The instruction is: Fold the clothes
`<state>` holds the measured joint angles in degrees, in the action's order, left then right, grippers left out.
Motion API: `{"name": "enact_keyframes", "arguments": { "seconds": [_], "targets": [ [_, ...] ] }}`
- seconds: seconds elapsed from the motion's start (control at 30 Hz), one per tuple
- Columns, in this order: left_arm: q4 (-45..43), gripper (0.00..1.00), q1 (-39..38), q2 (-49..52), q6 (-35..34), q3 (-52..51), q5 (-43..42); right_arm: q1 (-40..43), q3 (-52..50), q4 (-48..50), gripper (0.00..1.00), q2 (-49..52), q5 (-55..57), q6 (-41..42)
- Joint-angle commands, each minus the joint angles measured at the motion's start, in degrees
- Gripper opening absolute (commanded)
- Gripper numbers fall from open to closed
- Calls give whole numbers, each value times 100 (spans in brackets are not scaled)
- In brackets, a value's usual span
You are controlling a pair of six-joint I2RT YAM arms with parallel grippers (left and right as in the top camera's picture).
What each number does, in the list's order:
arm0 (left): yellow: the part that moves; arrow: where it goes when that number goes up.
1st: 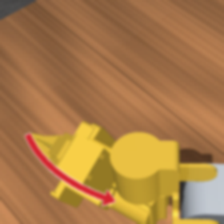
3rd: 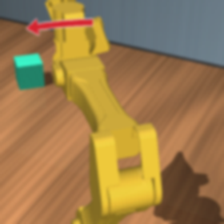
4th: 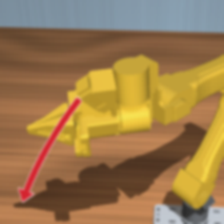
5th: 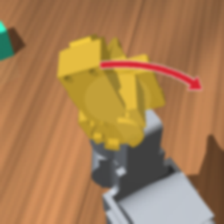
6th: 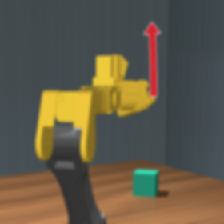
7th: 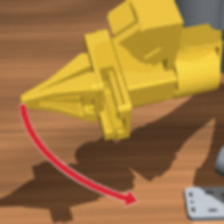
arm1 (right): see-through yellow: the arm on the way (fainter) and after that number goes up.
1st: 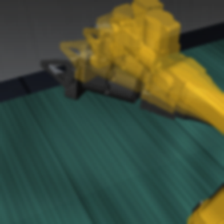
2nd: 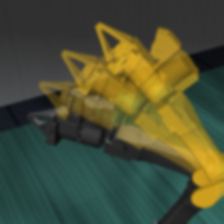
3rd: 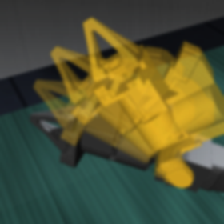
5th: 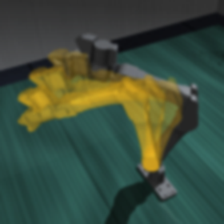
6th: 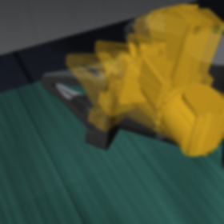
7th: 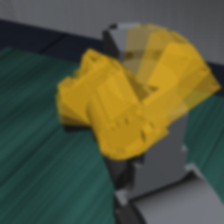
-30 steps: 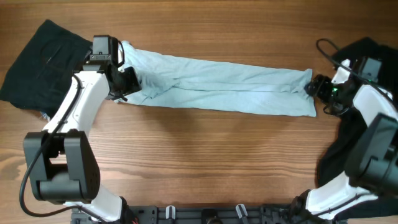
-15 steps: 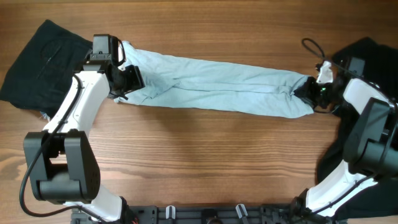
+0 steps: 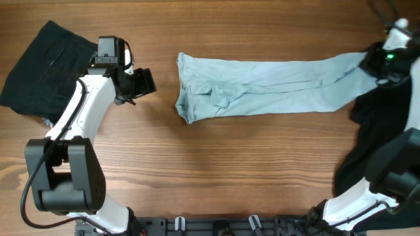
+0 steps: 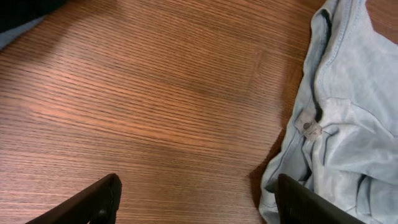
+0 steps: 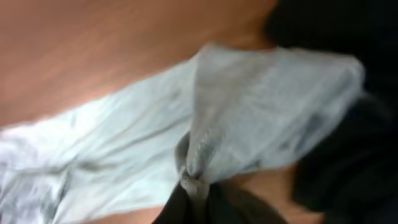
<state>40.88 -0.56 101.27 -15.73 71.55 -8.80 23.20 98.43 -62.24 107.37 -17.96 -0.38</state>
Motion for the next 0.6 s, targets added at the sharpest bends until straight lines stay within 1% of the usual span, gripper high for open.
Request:
{"name": "enact_keyframes", "arguments": {
  "seconds": [0.0, 0.1, 0.13, 0.23, 0.37, 0.4, 0.43, 0.47, 0.5, 0.53, 0.57],
  "targets": [
    [-20, 80, 46, 42, 7, 57, -192, -909, -26, -271, 4, -24, -201, -109],
    [-42, 80, 46, 42, 7, 57, -214, -1633, -170, -275, 4, 28, -116, -52],
    [-61, 80, 46, 42, 7, 57, -214, -2000, -225, -227, 4, 96, -46, 103],
    [-61, 80, 46, 42, 7, 57, -214, -2476, -289, -66, 5, 282, 533, 557],
    [-61, 80, 46, 42, 7, 57, -236, -2791, -328, 223, 5, 590, 542, 667],
    [-59, 80, 46, 42, 9, 57, -236, -2830, -328, 236, 18, 662, 468, 680],
    [-59, 81, 46, 42, 7, 57, -236, -2872, -328, 234, 49, 721, 337, 640],
    [-59, 81, 46, 42, 7, 57, -236, -2887, -328, 232, 62, 732, 289, 623],
    [-59, 81, 46, 42, 7, 57, -234, -2887, -328, 225, 67, 734, 289, 636],
    [-59, 84, 46, 42, 7, 57, -236, -2883, -319, 236, 69, 717, 291, 636],
    [-59, 85, 46, 42, 9, 57, -254, -2861, -308, 254, 70, 684, 293, 634]
  ]
}}
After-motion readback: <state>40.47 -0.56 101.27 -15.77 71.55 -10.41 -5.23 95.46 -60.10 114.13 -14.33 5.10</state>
